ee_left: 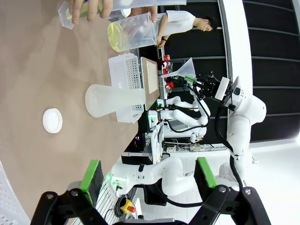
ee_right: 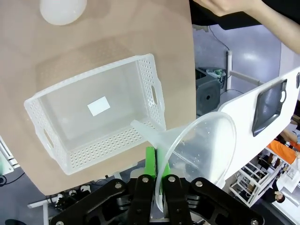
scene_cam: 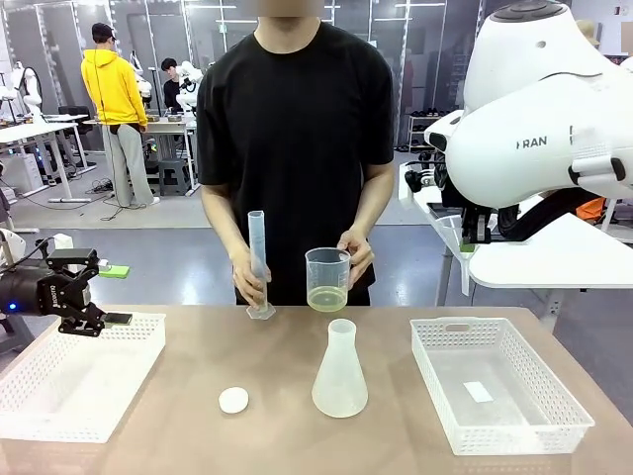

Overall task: Prepare the solutions needed for the experiment.
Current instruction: Pick up the Plastic Funnel and insert it into the Big flask.

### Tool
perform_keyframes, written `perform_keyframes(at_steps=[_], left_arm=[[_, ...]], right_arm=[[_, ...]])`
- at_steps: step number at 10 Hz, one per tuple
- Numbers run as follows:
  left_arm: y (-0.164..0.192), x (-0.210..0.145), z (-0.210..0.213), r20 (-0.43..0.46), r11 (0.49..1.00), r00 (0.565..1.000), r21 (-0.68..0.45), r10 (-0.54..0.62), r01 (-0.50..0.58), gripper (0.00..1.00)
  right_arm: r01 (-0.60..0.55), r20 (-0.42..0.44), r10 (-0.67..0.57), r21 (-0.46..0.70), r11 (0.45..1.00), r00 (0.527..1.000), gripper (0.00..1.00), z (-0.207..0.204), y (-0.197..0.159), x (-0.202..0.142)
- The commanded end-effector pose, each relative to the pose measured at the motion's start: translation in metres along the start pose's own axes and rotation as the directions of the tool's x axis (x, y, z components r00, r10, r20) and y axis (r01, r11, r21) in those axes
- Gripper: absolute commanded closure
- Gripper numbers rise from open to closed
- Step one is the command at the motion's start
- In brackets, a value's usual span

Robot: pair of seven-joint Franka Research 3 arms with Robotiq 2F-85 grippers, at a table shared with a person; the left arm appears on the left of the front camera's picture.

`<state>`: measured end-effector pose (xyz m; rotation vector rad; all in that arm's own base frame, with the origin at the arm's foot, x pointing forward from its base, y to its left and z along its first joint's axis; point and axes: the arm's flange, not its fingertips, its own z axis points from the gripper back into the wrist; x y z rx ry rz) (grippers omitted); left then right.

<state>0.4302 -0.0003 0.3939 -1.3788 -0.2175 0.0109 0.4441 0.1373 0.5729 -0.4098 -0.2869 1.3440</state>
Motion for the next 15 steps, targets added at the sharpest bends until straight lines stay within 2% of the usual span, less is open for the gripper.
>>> perform_keyframes(at_steps=[1, 3, 5, 8, 12, 15], left_arm=[[-0.002, 0.001, -0.001, 0.012, 0.999, 1.000, -0.031, -0.017, 0.018, 0.00], [-0.002, 0.001, -0.001, 0.012, 0.999, 1.000, -0.031, -0.017, 0.018, 0.00], [-0.002, 0.001, -0.001, 0.012, 0.999, 1.000, -0.031, -0.017, 0.018, 0.00], [-0.002, 0.001, -0.001, 0.012, 0.999, 1.000, -0.031, -0.017, 0.018, 0.00], [-0.002, 0.001, -0.001, 0.012, 0.999, 1.000, -0.031, -0.017, 0.018, 0.00], [-0.002, 0.001, -0.001, 0.012, 0.999, 1.000, -0.031, -0.017, 0.018, 0.00]], right_arm=[[0.001, -0.001, -0.001, 0.002, 1.000, 1.000, 0.97, -0.001, 0.001, 0.000], [-0.139, 0.088, 0.146, -0.076, 0.987, 0.985, 0.97, -0.005, 0.014, 0.023], [-0.232, 0.127, 0.248, -0.124, 0.965, 0.960, 0.97, 0.002, 0.032, 0.050], [-0.370, 0.233, 0.413, -0.208, 0.906, 0.880, 0.97, 0.016, 0.059, 0.086], [-0.431, 0.347, 0.495, -0.248, 0.868, 0.797, 0.97, 0.036, 0.088, 0.100], [-0.430, 0.355, 0.483, -0.221, 0.875, 0.800, 0.97, 0.040, 0.098, 0.097]])
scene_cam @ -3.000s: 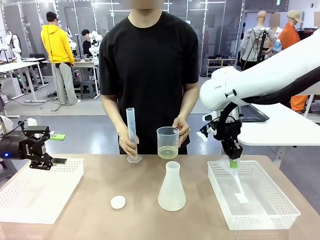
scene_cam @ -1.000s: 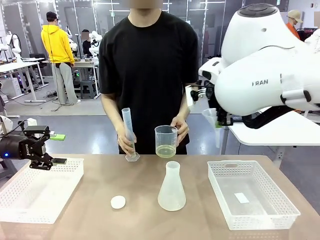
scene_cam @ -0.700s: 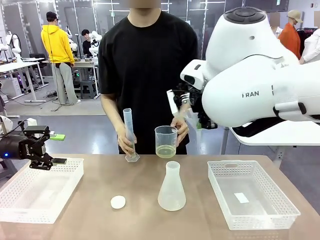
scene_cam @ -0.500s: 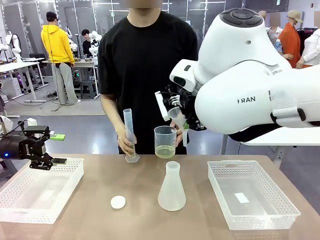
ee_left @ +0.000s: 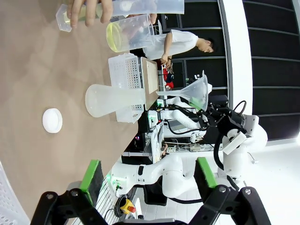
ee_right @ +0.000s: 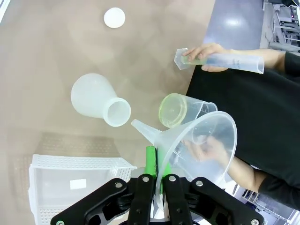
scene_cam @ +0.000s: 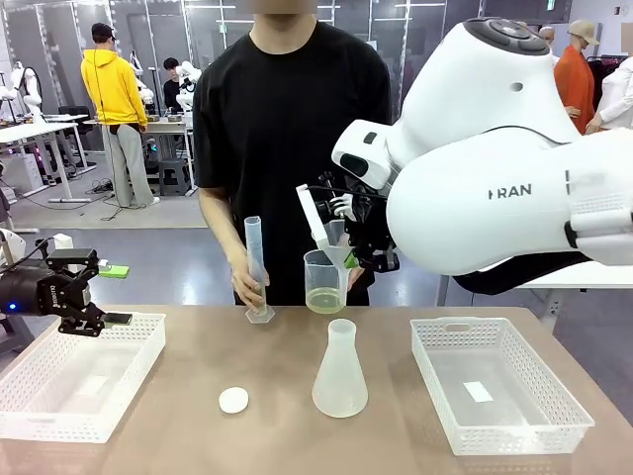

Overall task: Prepare the solutions needed for the experiment.
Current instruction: Pick up the Plastic Funnel and insert it into the Big flask.

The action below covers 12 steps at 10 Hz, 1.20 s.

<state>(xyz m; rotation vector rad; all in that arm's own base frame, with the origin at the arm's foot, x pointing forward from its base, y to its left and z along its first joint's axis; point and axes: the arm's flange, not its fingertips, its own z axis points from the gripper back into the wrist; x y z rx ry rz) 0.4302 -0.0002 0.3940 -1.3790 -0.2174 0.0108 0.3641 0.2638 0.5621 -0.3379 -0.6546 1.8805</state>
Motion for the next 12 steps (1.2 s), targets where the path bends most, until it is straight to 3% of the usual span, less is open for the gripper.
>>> perform_keyframes(at_steps=[1, 5, 12], left_arm=[[-0.002, 0.001, -0.001, 0.012, 0.999, 1.000, -0.031, -0.017, 0.018, 0.00], [-0.002, 0.001, -0.001, 0.012, 0.999, 1.000, -0.031, -0.017, 0.018, 0.00], [-0.002, 0.001, -0.001, 0.012, 0.999, 1.000, -0.031, -0.017, 0.018, 0.00]], right_arm=[[-0.011, 0.022, 0.010, 0.022, 1.000, 1.000, 0.97, 0.003, 0.008, -0.008], [-0.027, 0.059, 0.028, -0.015, 1.000, 0.998, 0.97, -0.004, 0.009, -0.012], [0.003, 0.087, -0.005, 0.021, 1.000, 0.996, 0.97, -0.029, 0.015, -0.018]])
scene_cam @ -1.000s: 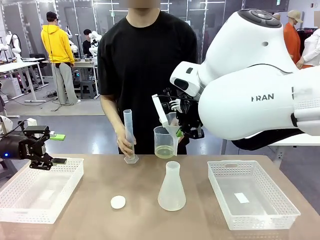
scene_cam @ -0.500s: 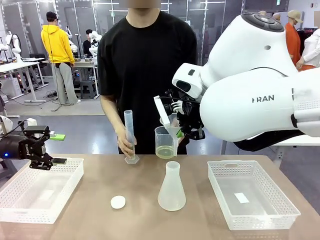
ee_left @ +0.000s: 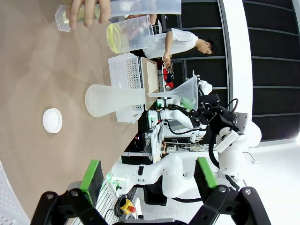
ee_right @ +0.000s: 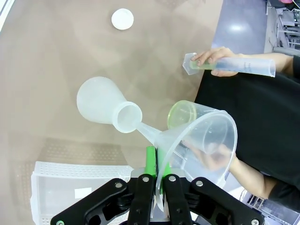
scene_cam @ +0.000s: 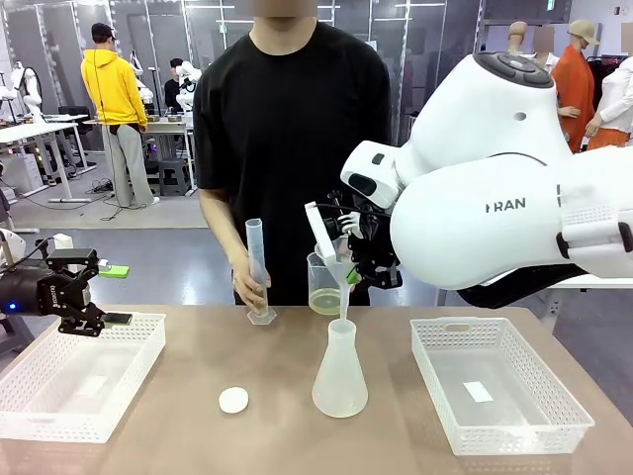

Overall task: Prepare the solutions needed for the experiment.
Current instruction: Pick up the Plastic Funnel and insert it into the Big flask.

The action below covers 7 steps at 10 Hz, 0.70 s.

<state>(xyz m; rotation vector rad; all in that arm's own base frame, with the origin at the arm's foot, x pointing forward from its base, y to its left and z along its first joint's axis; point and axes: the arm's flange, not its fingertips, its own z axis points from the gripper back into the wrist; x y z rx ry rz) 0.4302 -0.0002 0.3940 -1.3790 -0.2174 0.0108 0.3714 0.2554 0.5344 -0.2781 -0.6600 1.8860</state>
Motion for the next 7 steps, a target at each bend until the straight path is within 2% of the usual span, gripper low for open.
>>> perform_keyframes(at_steps=[1, 7], left_arm=[[-0.002, 0.001, -0.001, 0.012, 0.999, 1.000, -0.031, -0.017, 0.018, 0.00], [-0.002, 0.001, -0.001, 0.012, 0.999, 1.000, -0.031, -0.017, 0.018, 0.00]], right_arm=[[-0.005, 0.051, 0.004, 0.007, 1.000, 0.999, 0.97, -0.008, 0.003, -0.006], [0.020, 0.072, -0.024, 0.059, 0.998, 0.997, 0.97, -0.041, 0.005, -0.013]])
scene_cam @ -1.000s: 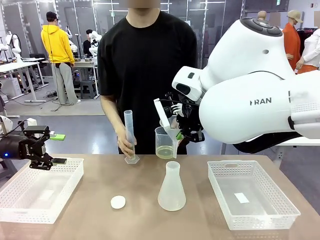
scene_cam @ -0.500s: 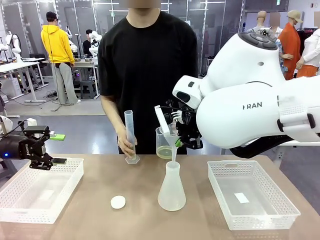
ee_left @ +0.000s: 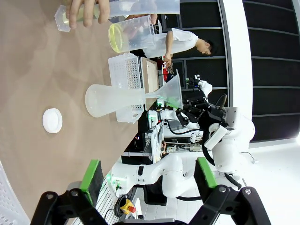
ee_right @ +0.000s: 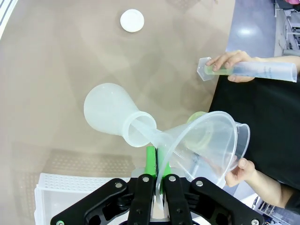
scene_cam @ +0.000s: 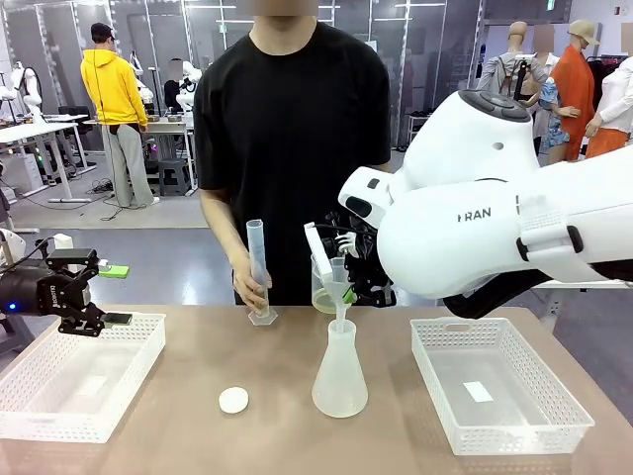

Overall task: Prepare the solutions needed for the experiment.
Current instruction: Pick up the Plastic Funnel and insert it into the Big flask.

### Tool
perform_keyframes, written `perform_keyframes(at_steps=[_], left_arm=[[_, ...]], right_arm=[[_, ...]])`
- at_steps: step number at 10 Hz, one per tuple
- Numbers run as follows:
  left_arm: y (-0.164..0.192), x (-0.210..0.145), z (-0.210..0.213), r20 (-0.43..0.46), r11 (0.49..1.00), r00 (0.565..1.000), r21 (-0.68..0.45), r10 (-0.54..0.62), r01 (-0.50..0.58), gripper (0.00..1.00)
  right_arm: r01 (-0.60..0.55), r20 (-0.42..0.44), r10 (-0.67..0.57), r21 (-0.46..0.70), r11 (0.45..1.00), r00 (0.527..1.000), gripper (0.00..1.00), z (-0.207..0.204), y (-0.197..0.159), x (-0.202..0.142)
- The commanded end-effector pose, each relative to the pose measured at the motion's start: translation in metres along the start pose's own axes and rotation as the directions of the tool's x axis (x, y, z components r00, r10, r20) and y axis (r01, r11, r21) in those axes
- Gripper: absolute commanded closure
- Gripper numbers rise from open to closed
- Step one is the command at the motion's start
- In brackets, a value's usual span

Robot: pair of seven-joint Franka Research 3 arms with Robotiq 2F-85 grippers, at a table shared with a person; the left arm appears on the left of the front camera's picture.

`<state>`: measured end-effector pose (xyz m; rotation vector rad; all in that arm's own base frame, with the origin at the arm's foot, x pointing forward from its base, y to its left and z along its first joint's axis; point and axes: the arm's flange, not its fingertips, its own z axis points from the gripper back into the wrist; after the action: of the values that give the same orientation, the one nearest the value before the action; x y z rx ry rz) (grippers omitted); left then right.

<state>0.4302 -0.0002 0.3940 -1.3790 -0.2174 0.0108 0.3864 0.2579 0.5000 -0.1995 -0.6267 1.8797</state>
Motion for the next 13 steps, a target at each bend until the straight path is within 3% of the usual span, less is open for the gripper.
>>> perform_keyframes(at_steps=[1, 11, 13], left_arm=[[-0.002, 0.001, -0.001, 0.012, 0.999, 1.000, -0.031, -0.017, 0.018, 0.00], [-0.002, 0.001, -0.001, 0.012, 0.999, 1.000, -0.031, -0.017, 0.018, 0.00], [-0.002, 0.001, -0.001, 0.012, 0.999, 1.000, -0.031, -0.017, 0.018, 0.00]], right_arm=[[-0.009, 0.045, 0.008, 0.012, 1.000, 0.999, 0.97, -0.007, -0.001, -0.006], [0.008, 0.038, -0.010, 0.053, 0.999, 0.999, 0.97, -0.035, 0.007, -0.014], [0.005, 0.038, -0.007, 0.054, 0.999, 0.999, 0.80, -0.037, 0.007, -0.014]])
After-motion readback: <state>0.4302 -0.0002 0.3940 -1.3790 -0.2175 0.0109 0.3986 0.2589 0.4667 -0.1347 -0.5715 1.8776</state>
